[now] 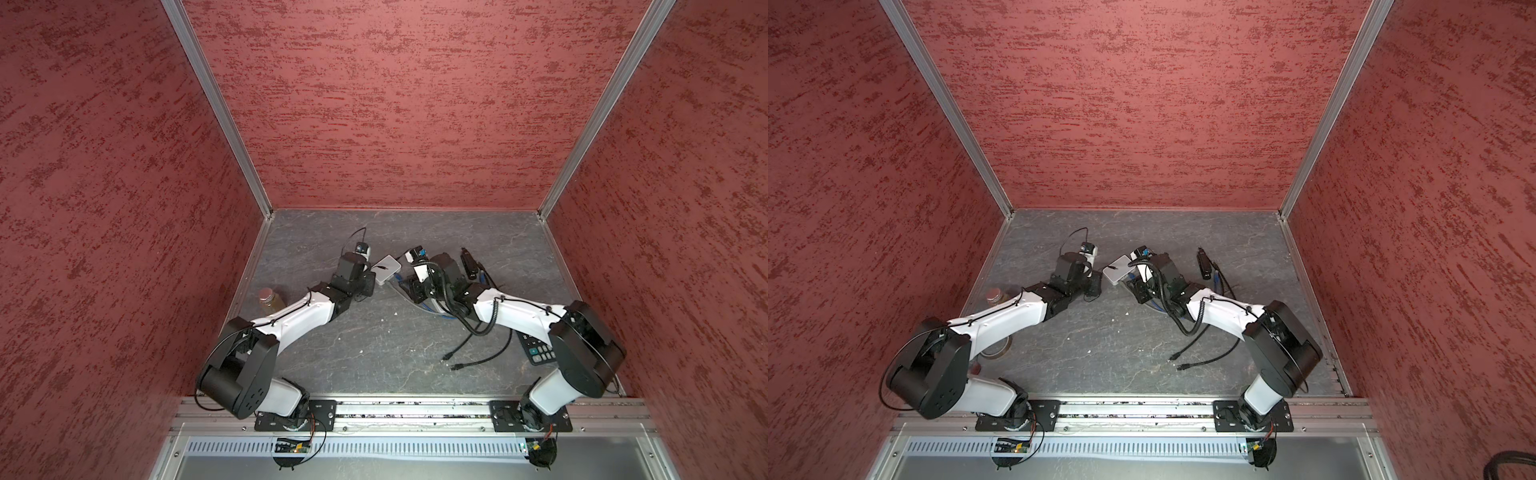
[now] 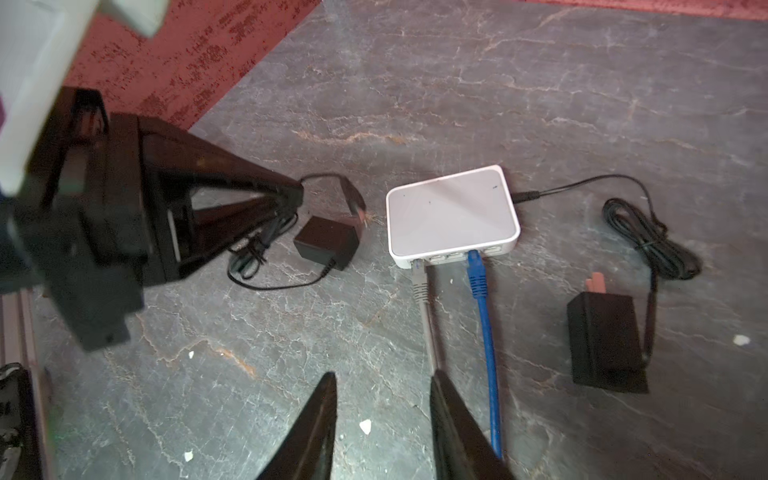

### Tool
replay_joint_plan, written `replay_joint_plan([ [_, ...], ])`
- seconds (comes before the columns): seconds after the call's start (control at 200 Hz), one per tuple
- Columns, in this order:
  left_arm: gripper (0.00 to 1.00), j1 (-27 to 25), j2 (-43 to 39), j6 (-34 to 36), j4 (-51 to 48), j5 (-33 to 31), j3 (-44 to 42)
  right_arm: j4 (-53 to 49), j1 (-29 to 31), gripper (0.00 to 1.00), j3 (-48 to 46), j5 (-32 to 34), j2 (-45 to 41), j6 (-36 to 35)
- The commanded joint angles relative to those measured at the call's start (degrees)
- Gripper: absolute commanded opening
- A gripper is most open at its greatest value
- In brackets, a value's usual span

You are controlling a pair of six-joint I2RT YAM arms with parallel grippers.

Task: Insert the plug into the switch port
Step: 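Lift the black adapter cable with left while right moves toward the switch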

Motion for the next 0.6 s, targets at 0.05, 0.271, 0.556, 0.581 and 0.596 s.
replay_joint_plan([
  [0.05, 0.00, -4.17, -3.81, 13.45, 6.33, -3.07, -3.24, -5.21, -1.45, 0.38, -1.71, 0.82, -6.95, 0.95],
  [0.271, 0.00, -5.75, -10.71, 21.04, 16.05, 3.88, -10.61, -10.60, -3.70, 0.37, -6.76, -2.09, -18.50, 0.57],
  [0.556, 0.00, -9.65, -12.74, 35.55, 28.13, 10.77, -17.65, -13.93, -4.12, 0.33, -6.84, -12.80, -20.48, 0.11],
  [0.581, 0.00, -10.00, -12.70, 36.84, 29.76, 11.23, -18.15, -13.96, -4.06, 0.33, -6.63, -13.69, -20.03, 0.27],
  [0.596, 0.00, -10.30, -12.61, 37.49, 30.73, 11.32, -18.41, -13.98, -4.12, 0.33, -6.53, -14.07, -19.85, 0.29],
])
